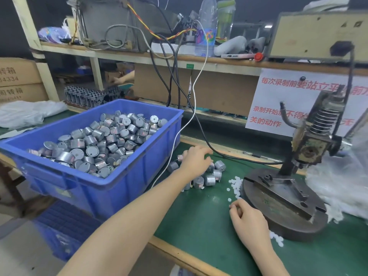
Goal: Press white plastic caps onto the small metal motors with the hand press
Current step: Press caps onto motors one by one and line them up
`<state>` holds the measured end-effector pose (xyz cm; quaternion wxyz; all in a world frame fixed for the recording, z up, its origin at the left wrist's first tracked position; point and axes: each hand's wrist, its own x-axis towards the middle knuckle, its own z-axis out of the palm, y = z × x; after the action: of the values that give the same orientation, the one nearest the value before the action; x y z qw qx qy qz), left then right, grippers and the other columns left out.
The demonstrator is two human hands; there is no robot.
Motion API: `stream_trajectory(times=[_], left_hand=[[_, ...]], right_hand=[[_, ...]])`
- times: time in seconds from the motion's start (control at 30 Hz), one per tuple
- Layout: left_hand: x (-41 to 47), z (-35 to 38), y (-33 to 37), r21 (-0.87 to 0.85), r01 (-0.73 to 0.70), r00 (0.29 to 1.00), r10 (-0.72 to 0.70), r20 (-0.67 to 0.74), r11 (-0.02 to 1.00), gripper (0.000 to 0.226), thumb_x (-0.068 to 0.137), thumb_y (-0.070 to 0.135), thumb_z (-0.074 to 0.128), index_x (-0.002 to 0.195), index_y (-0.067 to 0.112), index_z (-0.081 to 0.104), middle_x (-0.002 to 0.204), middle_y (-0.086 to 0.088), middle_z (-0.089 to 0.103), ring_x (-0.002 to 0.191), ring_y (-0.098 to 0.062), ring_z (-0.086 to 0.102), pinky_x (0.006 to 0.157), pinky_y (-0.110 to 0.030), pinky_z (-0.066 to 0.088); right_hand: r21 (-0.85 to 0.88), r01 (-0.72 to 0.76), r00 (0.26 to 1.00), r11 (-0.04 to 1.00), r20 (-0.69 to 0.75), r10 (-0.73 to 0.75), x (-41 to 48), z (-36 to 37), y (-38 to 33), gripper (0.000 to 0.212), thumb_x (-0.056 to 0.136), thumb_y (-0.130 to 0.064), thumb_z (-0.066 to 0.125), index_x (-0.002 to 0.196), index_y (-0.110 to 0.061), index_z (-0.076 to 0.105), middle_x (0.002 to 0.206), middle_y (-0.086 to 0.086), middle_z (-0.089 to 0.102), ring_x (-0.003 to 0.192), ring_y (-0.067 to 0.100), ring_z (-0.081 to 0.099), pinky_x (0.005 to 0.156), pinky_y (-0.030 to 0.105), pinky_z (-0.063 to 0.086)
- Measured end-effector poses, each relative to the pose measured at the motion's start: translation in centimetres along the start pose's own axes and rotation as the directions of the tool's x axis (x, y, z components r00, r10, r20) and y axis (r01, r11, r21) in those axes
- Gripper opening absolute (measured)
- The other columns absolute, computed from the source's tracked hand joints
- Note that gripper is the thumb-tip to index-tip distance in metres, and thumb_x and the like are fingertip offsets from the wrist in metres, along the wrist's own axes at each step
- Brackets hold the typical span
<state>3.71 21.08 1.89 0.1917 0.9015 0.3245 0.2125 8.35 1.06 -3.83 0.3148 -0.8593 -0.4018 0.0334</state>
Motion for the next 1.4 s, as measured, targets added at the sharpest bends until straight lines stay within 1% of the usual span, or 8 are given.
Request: stream_trajectory(times=[0.13,0.27,0.53,0.67,0.87,1.1,1.27,1.4], left_hand=[[-4.2,2.0,0.7,0.205,-0.147,0.986,0.128,0.103,0.968,0.036,0.09,0.028,0.049,0.124,0.02,0.054,0.124,-0.005,0.049,0.118,-0.025,0.038,0.096,-0.036,0.029],[-5.9,3.5,0.7,0.367,-0.138,0.99,0.117,0.077,0.92,0.041,0.091,0.023,0.047,0.132,0.023,0.042,0.129,-0.004,0.044,0.12,-0.025,0.034,0.098,-0.035,0.027],[-7.3,4.6,1.6,0.38,-0.152,0.97,0.211,-0.12,0.912,0.039,0.087,0.005,0.046,0.124,0.019,0.046,0.103,-0.003,0.054,0.103,-0.025,0.045,0.096,-0.031,0.023],[-7.3,5.8,2.3,0.341,-0.207,0.962,0.254,-0.097,0.917,0.039,0.089,0.01,0.046,0.128,0.017,0.044,0.119,-0.004,0.049,0.109,-0.026,0.045,0.098,-0.032,0.024],[-7.1,6.2,2.3,0.244,-0.093,0.98,0.133,-0.15,0.965,0.031,0.091,0.006,0.045,0.122,0.006,0.045,0.127,-0.012,0.037,0.11,-0.028,0.037,0.087,-0.028,0.029],[-7.4,6.5,2.2,0.315,-0.099,0.973,0.158,-0.166,0.944,0.036,0.089,0.003,0.045,0.124,0.01,0.045,0.121,-0.009,0.051,0.109,-0.028,0.039,0.086,-0.031,0.028],[-7.6,6.5,2.0,0.193,-0.14,0.967,0.176,-0.184,0.971,0.039,0.085,-0.006,0.049,0.123,0.006,0.05,0.122,-0.013,0.045,0.111,-0.029,0.038,0.089,-0.028,0.027],[-8.8,6.4,2.7,-0.274,-0.146,0.96,0.069,-0.27,0.951,0.031,0.086,0.001,0.057,0.117,0.004,0.06,0.115,-0.014,0.05,0.107,-0.024,0.044,0.088,-0.015,0.027]], right_hand=[[-0.013,0.043,0.998,0.999,-0.037,-0.044,-0.4,-0.2,-0.2,0.012,0.091,-0.022,0.049,0.089,-0.016,0.058,0.053,-0.011,0.043,0.064,0.02,0.048,0.063,0.031,0.038],[-0.094,0.07,0.997,0.993,-0.037,-0.074,-1.0,-0.6,-0.6,0.015,0.093,-0.025,0.041,0.091,-0.015,0.053,0.074,-0.002,0.062,0.078,0.025,0.058,0.065,0.032,0.035],[-0.159,0.062,0.996,0.985,-0.055,-0.072,-0.9,-0.5,-0.4,0.018,0.094,-0.025,0.04,0.09,-0.012,0.051,0.082,0.005,0.067,0.079,0.028,0.059,0.067,0.034,0.039],[-0.199,0.055,0.996,0.978,-0.059,-0.068,-0.4,-0.2,-0.2,0.022,0.094,-0.026,0.04,0.095,-0.009,0.054,0.083,0.007,0.067,0.081,0.029,0.059,0.069,0.034,0.04],[-0.204,0.06,0.995,0.977,-0.068,-0.075,-0.2,-0.1,-0.6,0.022,0.094,-0.024,0.04,0.094,-0.007,0.054,0.079,0.01,0.066,0.079,0.034,0.059,0.067,0.036,0.042],[-0.193,0.047,0.995,0.98,-0.077,-0.063,-0.3,0.1,-0.6,0.02,0.093,-0.022,0.041,0.089,-0.007,0.052,0.075,0.011,0.064,0.073,0.036,0.057,0.062,0.036,0.04],[-0.201,0.051,0.996,0.978,-0.067,-0.066,-0.2,0.1,-0.5,0.02,0.093,-0.023,0.04,0.09,-0.006,0.052,0.073,0.011,0.064,0.073,0.036,0.057,0.064,0.036,0.042],[-0.191,0.069,0.993,0.979,-0.084,-0.087,-0.1,0.2,-0.2,0.021,0.094,-0.023,0.04,0.098,-0.008,0.054,0.079,0.011,0.066,0.077,0.034,0.059,0.065,0.036,0.042]])
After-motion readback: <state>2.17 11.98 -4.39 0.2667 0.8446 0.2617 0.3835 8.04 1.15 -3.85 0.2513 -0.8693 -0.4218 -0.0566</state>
